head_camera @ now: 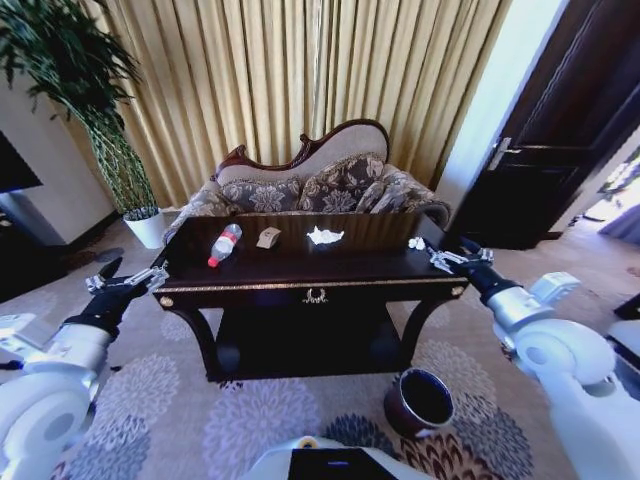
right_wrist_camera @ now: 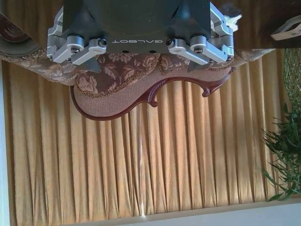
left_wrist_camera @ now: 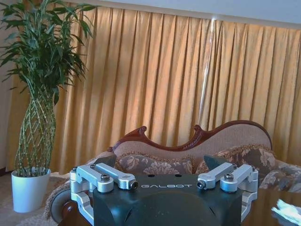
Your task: Move to the front of the table and place the trash on the table into the trash bin.
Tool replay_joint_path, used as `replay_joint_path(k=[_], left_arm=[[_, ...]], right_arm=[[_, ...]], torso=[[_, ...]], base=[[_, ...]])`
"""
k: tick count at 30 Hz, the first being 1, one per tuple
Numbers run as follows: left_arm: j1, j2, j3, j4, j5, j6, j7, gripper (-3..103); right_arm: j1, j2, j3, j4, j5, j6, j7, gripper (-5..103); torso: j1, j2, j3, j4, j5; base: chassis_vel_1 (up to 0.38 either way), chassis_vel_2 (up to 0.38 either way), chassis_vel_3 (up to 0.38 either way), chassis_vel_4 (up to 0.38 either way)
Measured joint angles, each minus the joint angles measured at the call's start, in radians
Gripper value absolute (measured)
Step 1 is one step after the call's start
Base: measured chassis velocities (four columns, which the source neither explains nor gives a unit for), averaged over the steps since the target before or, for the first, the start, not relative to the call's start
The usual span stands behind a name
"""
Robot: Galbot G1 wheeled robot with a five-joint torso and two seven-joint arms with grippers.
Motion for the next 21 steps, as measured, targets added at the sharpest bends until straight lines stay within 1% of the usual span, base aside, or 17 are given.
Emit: replay_joint_path(k=[13, 16, 21], left_arm=[[0.000, -0.005, 0.003, 0.000, 0.000, 0.000, -0.003, 100], [-0.002, -0.008, 0.007, 0.000, 0.000, 0.000, -0.005, 100], [-0.004, -0.012, 0.016, 0.000, 0.001, -0.001, -0.018, 100]], right_arm=[[0.000, 0.010, -0.014, -0.003, -0.017, 0.006, 0.000, 100], [-0.002, 0.012, -0.017, -0.004, -0.018, 0.019, 0.001, 100], [-0.002, 0.012, -0.017, -0.004, -0.018, 0.021, 0.002, 100]], torso=[[0.000, 0.000, 0.000, -0.0001, -0.0002], [0.001, 0.000, 0.000, 0.0000, -0.0002], [-0.001, 0.000, 0.000, -0.0003, -0.0001]], base=[[-0.201, 0.201, 0.194, -0.207], [-0.071, 0.098, 0.077, -0.090], [0.000, 0.000, 0.000, 0.000]])
